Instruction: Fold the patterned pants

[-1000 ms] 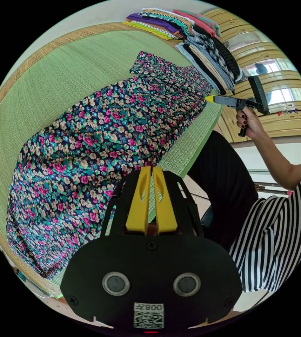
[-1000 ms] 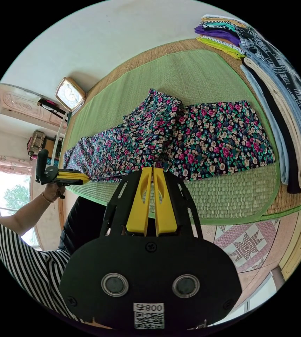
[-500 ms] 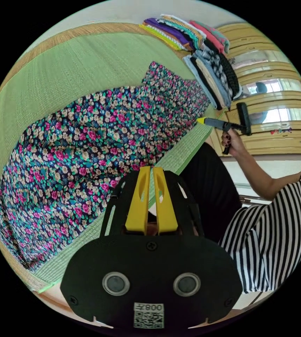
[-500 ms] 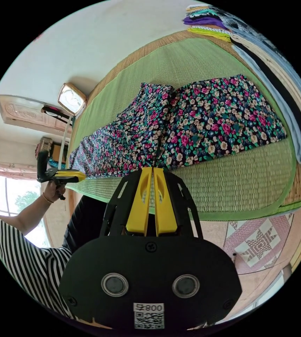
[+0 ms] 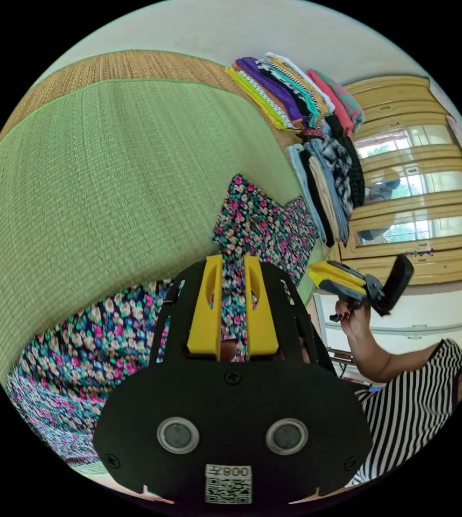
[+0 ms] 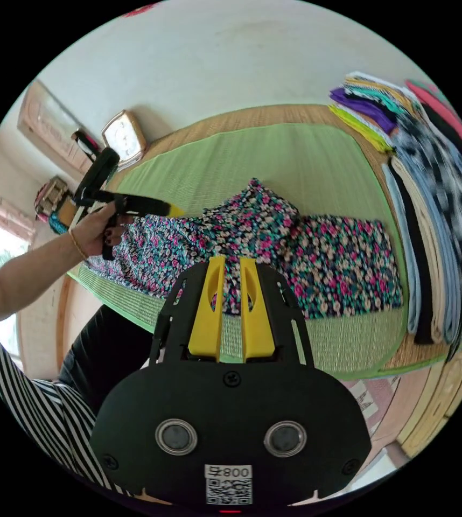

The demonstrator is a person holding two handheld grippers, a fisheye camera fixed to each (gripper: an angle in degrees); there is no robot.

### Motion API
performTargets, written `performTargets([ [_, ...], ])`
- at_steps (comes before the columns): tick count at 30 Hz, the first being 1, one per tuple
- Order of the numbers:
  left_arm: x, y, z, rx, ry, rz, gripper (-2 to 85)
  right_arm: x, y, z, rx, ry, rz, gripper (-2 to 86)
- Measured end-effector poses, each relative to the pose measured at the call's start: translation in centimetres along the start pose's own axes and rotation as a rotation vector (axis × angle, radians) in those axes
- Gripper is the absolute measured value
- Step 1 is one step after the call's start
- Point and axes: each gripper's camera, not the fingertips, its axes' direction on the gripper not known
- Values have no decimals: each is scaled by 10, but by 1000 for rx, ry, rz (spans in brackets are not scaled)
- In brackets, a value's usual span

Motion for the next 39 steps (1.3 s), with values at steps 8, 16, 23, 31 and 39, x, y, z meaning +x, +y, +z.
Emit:
performTargets([
  [8,-26,-51,26,-38,40,-71,32,-19,-27,33,-38,-10,-94,64],
  [16,-25,-76,23,45,203,-33,10,-28,-38,44,-19,-6,-117,71],
  [23,-7,-113,34,48,307,41,10,-16,-40,34,50,-6,-49,59],
  [31,-6,-153,47,100,296,40,33,14,-19,12,122,-18,51,13],
  [39,-12,-216,98,1,223,-55,83,34,-2,5,130,-52,88,7],
])
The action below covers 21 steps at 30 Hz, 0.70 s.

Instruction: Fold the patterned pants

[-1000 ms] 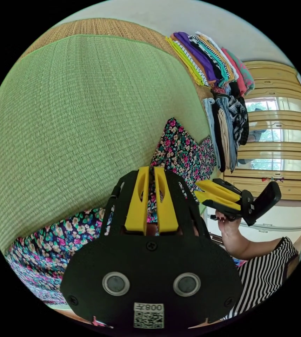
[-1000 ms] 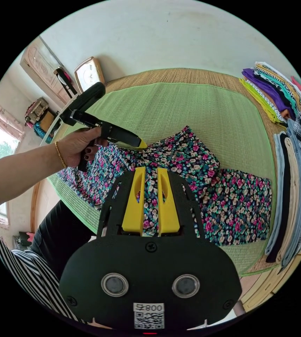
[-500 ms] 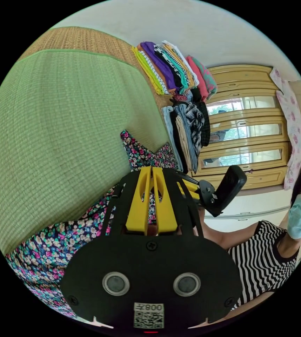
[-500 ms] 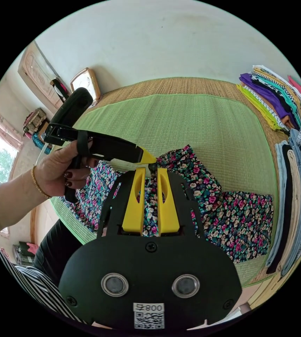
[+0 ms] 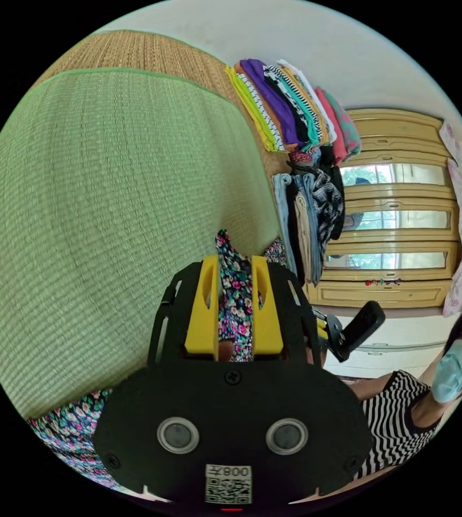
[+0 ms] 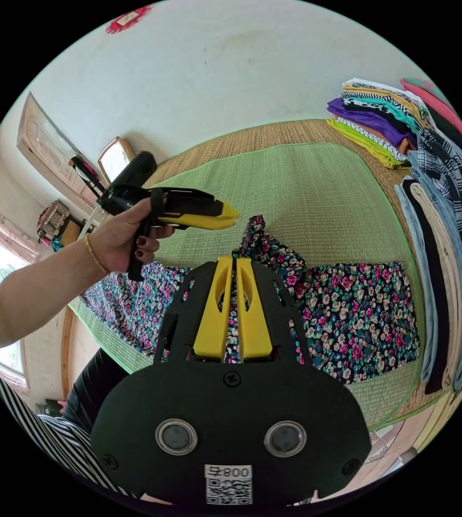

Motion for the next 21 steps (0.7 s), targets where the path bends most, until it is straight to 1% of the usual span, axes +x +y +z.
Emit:
performTargets([
  [3,3,-21,21,-34,-53,-6,83,5,3,-2,1,-16,8,7],
  [7,8,-41,47,-104,-112,6,46,13,7,-6,1,-31,17,6],
  [9,12,-45,52,-91,-120,16,29,16,9,-8,0,-37,18,6],
  [15,45,-47,55,1,19,95,15,30,25,-42,48,-61,30,6],
  [17,68,-52,62,14,68,153,13,44,35,-69,105,-79,61,6],
  [21,105,-65,88,-8,81,241,12,74,51,-106,163,-51,128,6],
])
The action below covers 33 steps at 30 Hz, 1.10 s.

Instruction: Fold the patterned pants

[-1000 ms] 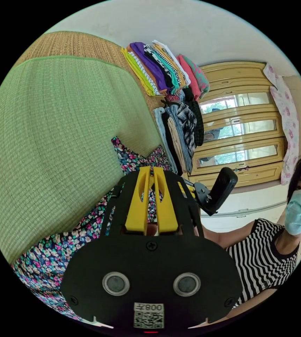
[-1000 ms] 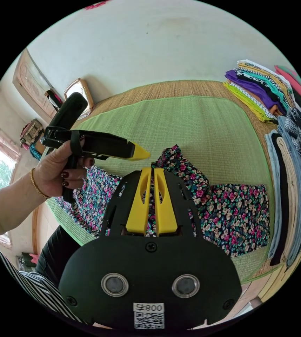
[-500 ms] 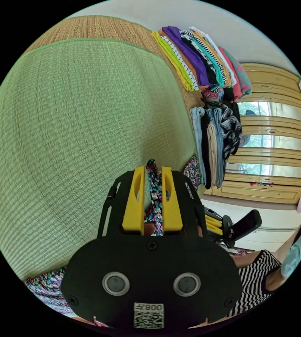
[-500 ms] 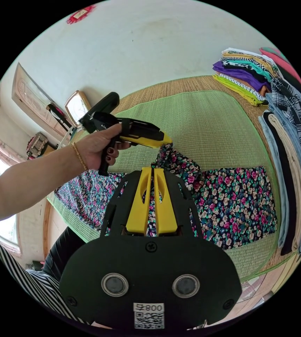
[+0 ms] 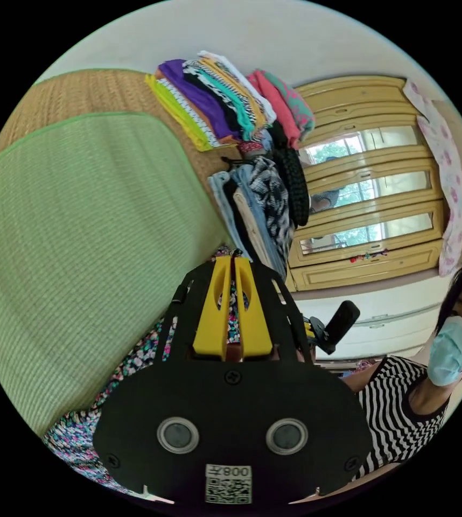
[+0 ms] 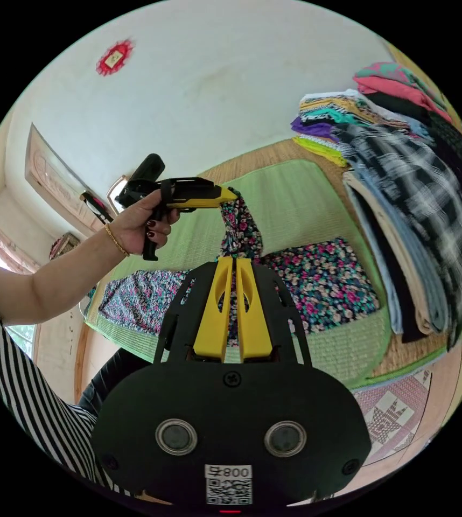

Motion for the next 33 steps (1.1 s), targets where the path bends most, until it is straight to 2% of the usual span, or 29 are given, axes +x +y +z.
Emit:
performTargets([
  [7,24,-37,86,-104,-49,28,10,70,10,-39,35,46,174,5],
  [14,20,-56,148,-160,-92,-22,10,119,12,-36,-21,69,267,4],
  [25,11,-66,195,-230,-141,-45,21,151,2,-17,-75,102,321,4],
  [33,17,-57,199,-217,-109,-18,36,172,2,-12,-61,28,415,5],
])
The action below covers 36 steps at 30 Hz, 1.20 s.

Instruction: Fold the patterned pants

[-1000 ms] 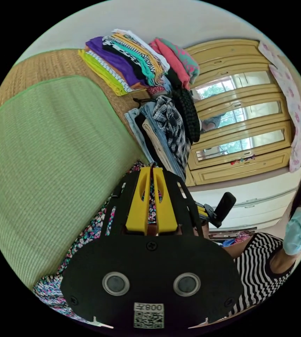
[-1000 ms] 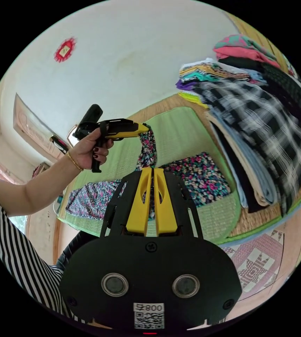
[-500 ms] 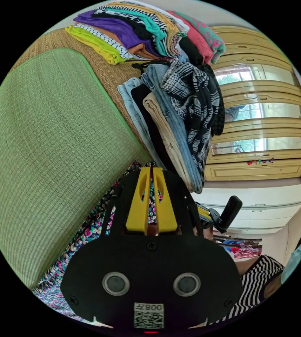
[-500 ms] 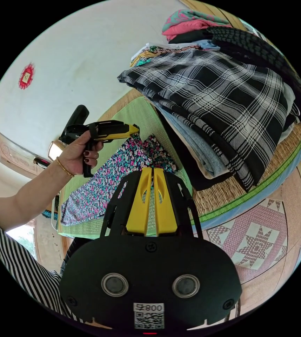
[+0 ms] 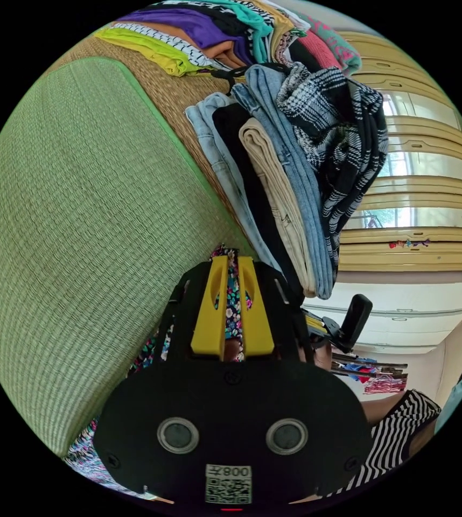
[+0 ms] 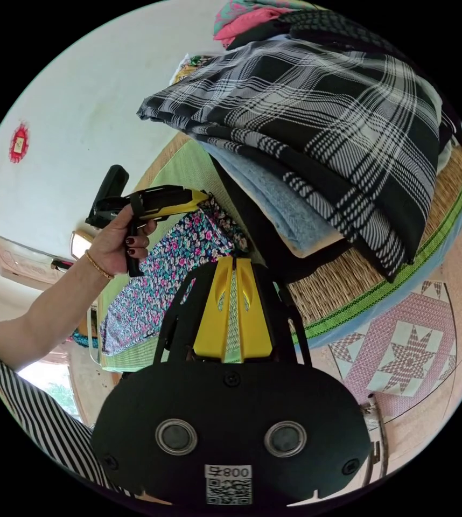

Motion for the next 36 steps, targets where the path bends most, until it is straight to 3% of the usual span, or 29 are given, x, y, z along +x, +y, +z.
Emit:
performTargets([
  [7,11,17,-6,9,8,27,60,15,1,-7,33,-79,96,3],
  [13,21,37,-17,11,10,40,67,-10,-1,-18,87,-41,33,1],
  [19,30,63,-40,24,45,32,66,-34,-27,28,-45,137,-45,0],
  [24,34,90,-75,71,84,35,54,-33,-28,36,-30,97,-11,0],
  [31,27,206,-164,231,99,39,52,-42,-32,46,-30,97,12,0],
  [36,0,357,-239,347,-137,-120,65,-66,-30,48,-23,100,-55,1],
])
